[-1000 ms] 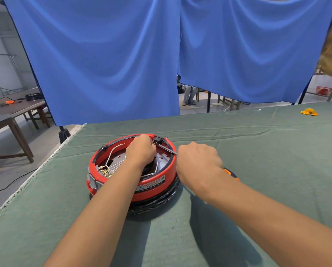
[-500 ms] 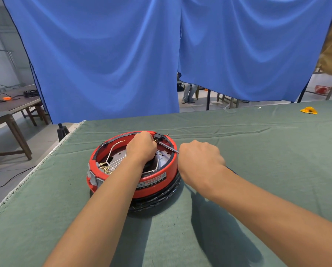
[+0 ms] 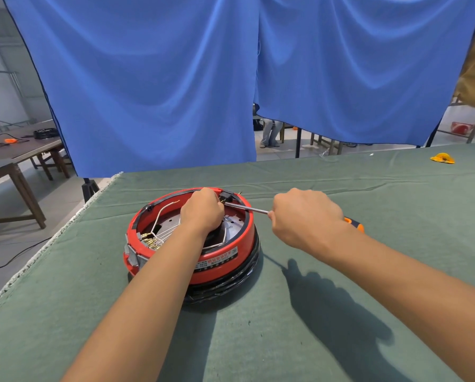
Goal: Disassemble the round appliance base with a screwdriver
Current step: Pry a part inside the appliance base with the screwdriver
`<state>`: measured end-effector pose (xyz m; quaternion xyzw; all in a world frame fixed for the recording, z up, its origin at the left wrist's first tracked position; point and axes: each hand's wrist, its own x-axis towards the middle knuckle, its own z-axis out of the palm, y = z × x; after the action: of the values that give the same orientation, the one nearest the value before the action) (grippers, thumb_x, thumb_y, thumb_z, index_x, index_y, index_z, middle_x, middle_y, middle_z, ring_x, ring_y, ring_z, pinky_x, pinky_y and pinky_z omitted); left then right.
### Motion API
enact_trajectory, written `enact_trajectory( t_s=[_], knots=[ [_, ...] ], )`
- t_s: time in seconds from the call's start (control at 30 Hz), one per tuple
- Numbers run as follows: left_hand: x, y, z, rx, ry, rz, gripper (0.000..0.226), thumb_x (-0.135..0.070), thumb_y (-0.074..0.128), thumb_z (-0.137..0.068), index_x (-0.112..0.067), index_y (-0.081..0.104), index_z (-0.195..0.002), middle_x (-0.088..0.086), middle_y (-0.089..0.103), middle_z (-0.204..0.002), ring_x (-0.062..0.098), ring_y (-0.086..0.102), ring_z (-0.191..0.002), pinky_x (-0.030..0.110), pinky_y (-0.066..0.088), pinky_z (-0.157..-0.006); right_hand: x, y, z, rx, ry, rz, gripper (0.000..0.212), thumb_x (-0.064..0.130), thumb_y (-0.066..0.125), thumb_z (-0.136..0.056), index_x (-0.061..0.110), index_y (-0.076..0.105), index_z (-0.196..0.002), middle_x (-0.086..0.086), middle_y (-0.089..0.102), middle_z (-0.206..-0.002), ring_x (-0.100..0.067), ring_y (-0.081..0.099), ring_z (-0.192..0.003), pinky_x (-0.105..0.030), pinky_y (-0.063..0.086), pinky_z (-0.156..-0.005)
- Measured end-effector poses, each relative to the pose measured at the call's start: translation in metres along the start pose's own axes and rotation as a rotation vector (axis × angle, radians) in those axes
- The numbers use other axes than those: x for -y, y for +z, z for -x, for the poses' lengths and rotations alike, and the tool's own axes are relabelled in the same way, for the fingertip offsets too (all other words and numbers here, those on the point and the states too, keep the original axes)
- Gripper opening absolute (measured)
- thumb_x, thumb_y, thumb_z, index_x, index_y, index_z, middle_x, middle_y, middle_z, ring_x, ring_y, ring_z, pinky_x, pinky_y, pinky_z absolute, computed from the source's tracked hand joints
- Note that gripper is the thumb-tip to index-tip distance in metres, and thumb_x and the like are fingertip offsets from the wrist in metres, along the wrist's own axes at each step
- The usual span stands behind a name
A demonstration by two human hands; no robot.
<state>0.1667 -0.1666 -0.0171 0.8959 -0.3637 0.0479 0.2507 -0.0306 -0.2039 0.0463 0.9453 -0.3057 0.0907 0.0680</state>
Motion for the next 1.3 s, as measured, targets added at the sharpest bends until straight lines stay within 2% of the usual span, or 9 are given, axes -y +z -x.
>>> enact_trajectory(
  t_s=[0.17,0.37,0.5,0.6,0.7,0.77,0.87,1.0,1.3],
  knots=[
    [-0.001,-0.001,0.001,0.007,-0.009,0.003,0.021,-0.009,0.046,-0.086,-0.006,0.06,-0.071,0.009,0.059,-0.071,0.028,0.054,-0.067,0.03,0.039,-0.056,0.01,0.003,0.007,-0.011,0.005,-0.012,0.013,0.018,0.046,-0.095,0.016,0.058,-0.094,-0.008,0.064,-0.101,-0.03,0.053,-0.079,-0.032,0.033,-0.063],
    [0.0,0.001,0.0,-0.005,-0.002,-0.005,0.021,-0.012,0.047,-0.088,-0.006,0.065,-0.078,0.011,0.065,-0.08,0.032,0.061,-0.078,0.033,0.045,-0.062,0.037,0.008,0.01,0.047,0.052,-0.025,0.023,0.006,0.051,-0.087,0.015,0.061,-0.106,-0.006,0.064,-0.108,-0.029,0.062,-0.1,-0.031,0.038,-0.068],
    [0.001,0.002,-0.002,-0.01,-0.002,-0.003,0.02,-0.012,0.049,-0.086,-0.006,0.064,-0.075,0.012,0.064,-0.078,0.034,0.061,-0.078,0.031,0.041,-0.059,0.044,0.01,0.008,0.064,0.088,-0.041,0.025,0.005,0.05,-0.088,0.014,0.061,-0.109,-0.006,0.062,-0.1,-0.028,0.06,-0.093,-0.031,0.039,-0.067],
    [0.002,0.002,-0.003,-0.015,-0.01,-0.003,0.019,-0.012,0.049,-0.086,-0.006,0.065,-0.078,0.011,0.065,-0.081,0.034,0.061,-0.08,0.032,0.044,-0.061,0.044,0.008,0.008,0.061,0.061,-0.038,0.023,0.005,0.051,-0.088,0.014,0.061,-0.106,-0.006,0.065,-0.107,-0.029,0.062,-0.099,-0.031,0.038,-0.068],
    [0.003,0.001,-0.004,-0.008,-0.013,-0.008,0.02,-0.012,0.049,-0.087,-0.006,0.066,-0.08,0.011,0.066,-0.083,0.033,0.061,-0.079,0.033,0.046,-0.062,0.034,0.004,0.008,0.033,0.03,-0.029,0.011,0.007,0.05,-0.088,0.016,0.052,-0.083,-0.006,0.065,-0.103,-0.03,0.06,-0.086,-0.03,0.036,-0.066],
    [0.003,0.001,-0.004,-0.004,-0.016,-0.012,0.02,-0.013,0.049,-0.088,-0.006,0.066,-0.081,0.011,0.066,-0.083,0.033,0.061,-0.079,0.033,0.046,-0.062,0.028,0.004,0.007,0.021,0.025,-0.024,0.02,0.007,0.048,-0.088,0.016,0.041,-0.073,-0.006,0.064,-0.098,-0.028,0.049,-0.073,-0.03,0.035,-0.064],
    [0.005,-0.001,-0.005,-0.009,-0.03,-0.018,0.02,-0.012,0.048,-0.088,-0.005,0.065,-0.081,0.011,0.066,-0.082,0.032,0.061,-0.078,0.033,0.045,-0.061,0.024,0.004,0.002,0.004,-0.016,-0.024,0.011,0.009,0.046,-0.09,0.016,0.048,-0.083,-0.008,0.063,-0.098,-0.028,0.046,-0.072,-0.031,0.034,-0.064],
    [0.009,-0.003,-0.006,-0.007,-0.051,-0.002,0.02,-0.01,0.048,-0.087,-0.003,0.066,-0.08,0.013,0.066,-0.081,0.034,0.061,-0.078,0.033,0.046,-0.062,0.014,0.006,-0.006,-0.02,-0.074,0.001,0.017,0.019,0.046,-0.095,0.013,0.061,-0.099,-0.009,0.064,-0.101,-0.033,0.06,-0.085,-0.032,0.034,-0.064],
    [0.009,-0.001,-0.005,-0.014,-0.061,0.031,0.022,-0.008,0.048,-0.084,-0.001,0.066,-0.076,0.014,0.064,-0.075,0.034,0.06,-0.074,0.033,0.045,-0.059,0.009,0.008,-0.002,0.007,-0.06,-0.029,0.012,0.018,0.045,-0.095,0.018,0.052,-0.086,-0.009,0.064,-0.097,-0.031,0.049,-0.074,-0.032,0.034,-0.063]
  ],
)
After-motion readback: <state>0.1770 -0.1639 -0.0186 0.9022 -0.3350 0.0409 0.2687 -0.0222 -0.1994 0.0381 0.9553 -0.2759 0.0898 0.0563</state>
